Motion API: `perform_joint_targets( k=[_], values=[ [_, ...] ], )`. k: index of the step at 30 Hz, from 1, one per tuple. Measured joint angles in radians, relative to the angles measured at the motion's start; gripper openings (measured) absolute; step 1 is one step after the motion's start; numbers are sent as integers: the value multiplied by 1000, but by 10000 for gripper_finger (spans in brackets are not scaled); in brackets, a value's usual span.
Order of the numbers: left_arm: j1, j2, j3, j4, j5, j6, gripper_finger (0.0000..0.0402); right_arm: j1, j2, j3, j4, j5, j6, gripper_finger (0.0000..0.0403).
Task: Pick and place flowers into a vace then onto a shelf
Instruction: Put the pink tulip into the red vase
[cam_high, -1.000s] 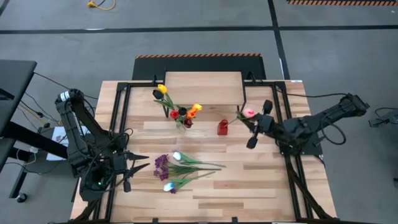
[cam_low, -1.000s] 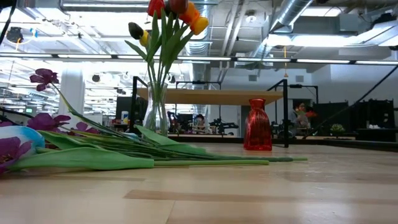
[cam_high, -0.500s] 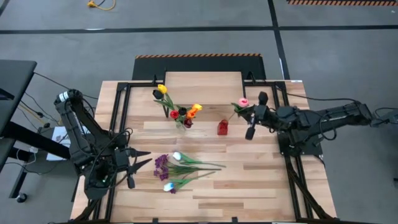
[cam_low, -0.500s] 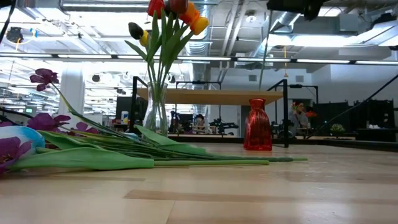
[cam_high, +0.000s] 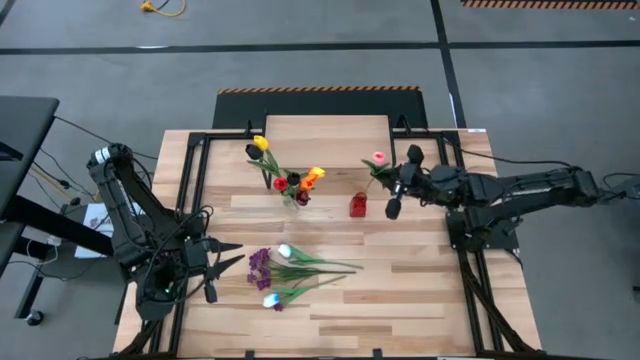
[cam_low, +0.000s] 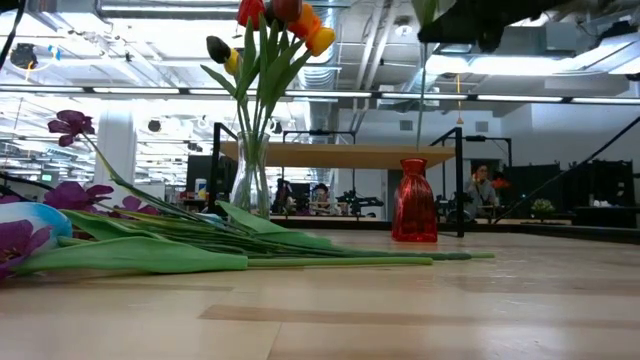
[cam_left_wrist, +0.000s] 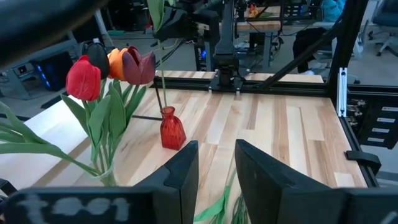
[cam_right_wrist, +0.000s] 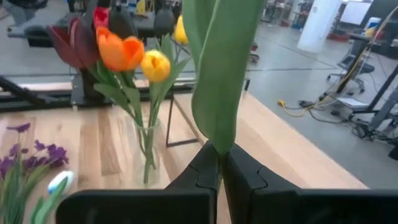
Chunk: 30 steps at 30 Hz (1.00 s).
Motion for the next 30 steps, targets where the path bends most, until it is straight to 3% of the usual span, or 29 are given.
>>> perform_joint_targets(
  k=[10,18,23,30],
  values=[
    [0,0,0,0,6,-4,96,-58,68,0,30,-38,29,6],
    [0,0,0,0,25,-7,96,-74,68,0,4,-41,83,38],
    [0,0,0,0,25,-7,96,-74,68,0,-95,-42,137,82],
    [0,0,0,0,26,-8,96,-58,68,0,-139,-41,166,190]
  ],
)
